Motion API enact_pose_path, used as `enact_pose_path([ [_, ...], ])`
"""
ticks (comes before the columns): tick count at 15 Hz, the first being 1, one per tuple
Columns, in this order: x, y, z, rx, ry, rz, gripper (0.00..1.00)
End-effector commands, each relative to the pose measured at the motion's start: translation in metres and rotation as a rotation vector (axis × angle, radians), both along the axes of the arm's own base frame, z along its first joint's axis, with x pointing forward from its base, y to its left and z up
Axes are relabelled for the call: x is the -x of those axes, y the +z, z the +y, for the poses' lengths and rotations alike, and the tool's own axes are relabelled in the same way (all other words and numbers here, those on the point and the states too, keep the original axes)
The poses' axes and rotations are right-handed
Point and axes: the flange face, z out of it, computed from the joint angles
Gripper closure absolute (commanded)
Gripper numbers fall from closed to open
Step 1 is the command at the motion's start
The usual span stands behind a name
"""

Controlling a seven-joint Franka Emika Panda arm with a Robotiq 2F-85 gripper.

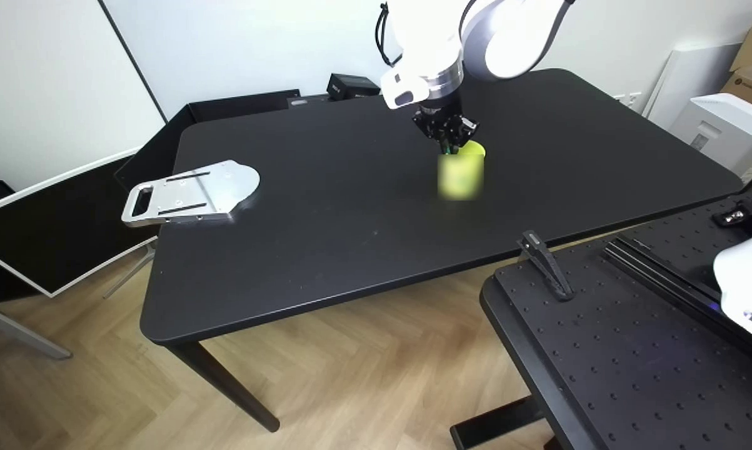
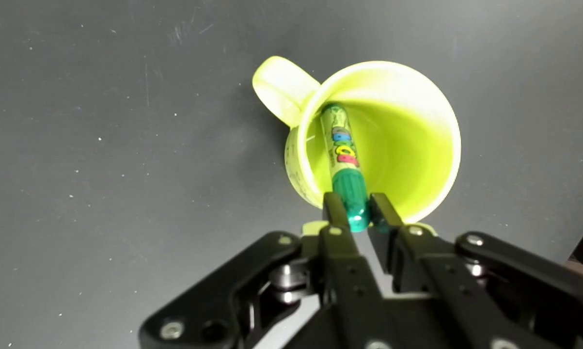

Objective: Remove the marker from the mug, put it on the table, put it back in the mug, and then put it back on the table

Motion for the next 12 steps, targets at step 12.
enact_pose_path([
  [12,-0.031,0.07,0.003,-0.072,0.011,0.006,0.95],
])
